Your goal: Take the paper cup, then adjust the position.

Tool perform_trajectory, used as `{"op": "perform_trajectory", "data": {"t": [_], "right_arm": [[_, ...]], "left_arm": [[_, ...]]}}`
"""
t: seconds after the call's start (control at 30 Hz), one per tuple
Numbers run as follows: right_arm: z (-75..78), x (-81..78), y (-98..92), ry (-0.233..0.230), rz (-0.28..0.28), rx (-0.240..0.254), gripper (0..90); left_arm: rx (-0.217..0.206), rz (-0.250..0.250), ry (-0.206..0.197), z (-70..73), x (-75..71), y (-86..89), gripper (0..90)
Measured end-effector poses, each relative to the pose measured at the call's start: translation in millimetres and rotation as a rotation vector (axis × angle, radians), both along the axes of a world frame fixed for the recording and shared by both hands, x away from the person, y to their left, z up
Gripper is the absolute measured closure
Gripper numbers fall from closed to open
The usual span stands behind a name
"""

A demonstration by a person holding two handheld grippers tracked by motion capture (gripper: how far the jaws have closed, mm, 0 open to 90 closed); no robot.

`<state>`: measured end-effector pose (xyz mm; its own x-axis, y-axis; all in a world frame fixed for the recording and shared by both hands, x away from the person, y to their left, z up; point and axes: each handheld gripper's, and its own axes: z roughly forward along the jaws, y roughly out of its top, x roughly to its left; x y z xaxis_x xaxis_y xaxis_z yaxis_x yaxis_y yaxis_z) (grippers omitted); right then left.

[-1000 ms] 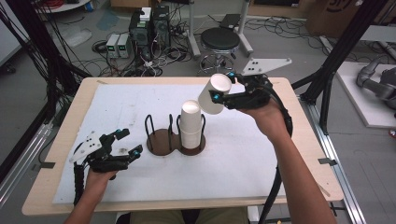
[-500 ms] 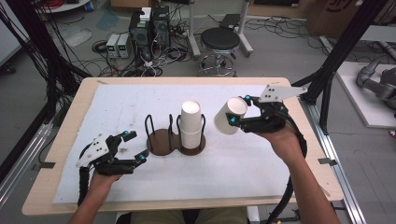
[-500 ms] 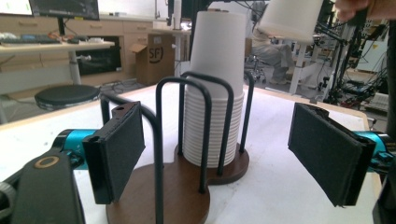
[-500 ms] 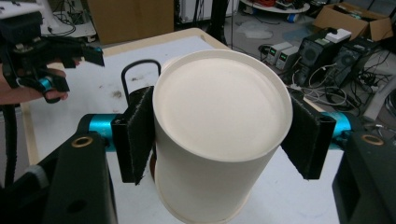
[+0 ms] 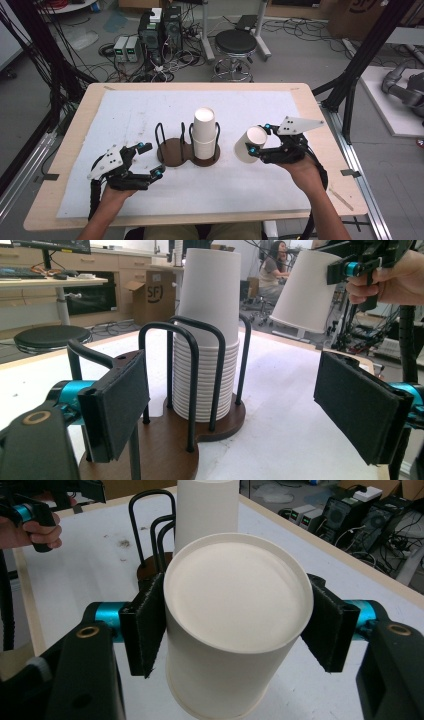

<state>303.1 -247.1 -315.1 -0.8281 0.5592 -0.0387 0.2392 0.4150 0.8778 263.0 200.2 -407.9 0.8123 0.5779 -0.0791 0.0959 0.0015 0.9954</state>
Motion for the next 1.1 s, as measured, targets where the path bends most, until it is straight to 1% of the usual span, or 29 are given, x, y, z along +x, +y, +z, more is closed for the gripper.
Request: {"op": "perform_trajectory", "data": {"t": [0.1,0.17,0.23,0.37,0.43,0.53,0.8,0.87,0.93,1.0,1.1], "right_arm": [[0.5,0.3,1.9,0.0,0.008,0.003,33.5],[1.8,0.1,3.7,-0.004,0.019,-0.001,33.5],[3.3,-1.1,5.8,-0.007,0.025,-0.003,33.5],[6.9,-3.2,8.5,-0.017,0.031,0.001,33.4],[6.9,-4.0,8.8,-0.012,0.03,0.003,33.4],[5.7,-5.0,10.2,-0.012,0.035,0.004,33.4],[0.9,-6.0,18.3,0.005,0.055,0.004,33.4],[0.4,-7.7,20.7,0.004,0.063,0.004,33.4],[0.2,-10.6,23.9,0.002,0.075,0.002,33.4],[0.1,-13.8,27.0,-0.002,0.087,0.001,33.4],[0.5,-18.0,31.2,-0.003,0.104,0.0,33.4]], "left_arm": [[-0.001,-0.001,-0.003,0.3,-1.1,-1.4,14.5],[-0.003,-0.015,0.002,-0.4,-0.9,-3.2,14.6],[0.007,-0.021,-0.003,-0.7,-0.5,-5.2,14.6],[0.005,-0.045,-0.011,0.7,0.7,-11.1,14.6],[0.01,-0.063,-0.014,1.6,0.4,-14.6,14.6],[0.028,-0.086,-0.027,3.2,-0.8,-19.7,14.7],[0.027,-0.137,-0.027,3.7,-2.0,-29.6,14.7],[0.019,-0.152,-0.024,3.5,-2.0,-32.4,14.7],[0.021,-0.172,-0.024,3.2,-1.8,-36.3,14.7],[0.031,-0.196,-0.026,3.0,-2.5,-41.4,14.7],[0.053,-0.233,-0.041,2.6,-3.9,-50.0,14.7]]}}
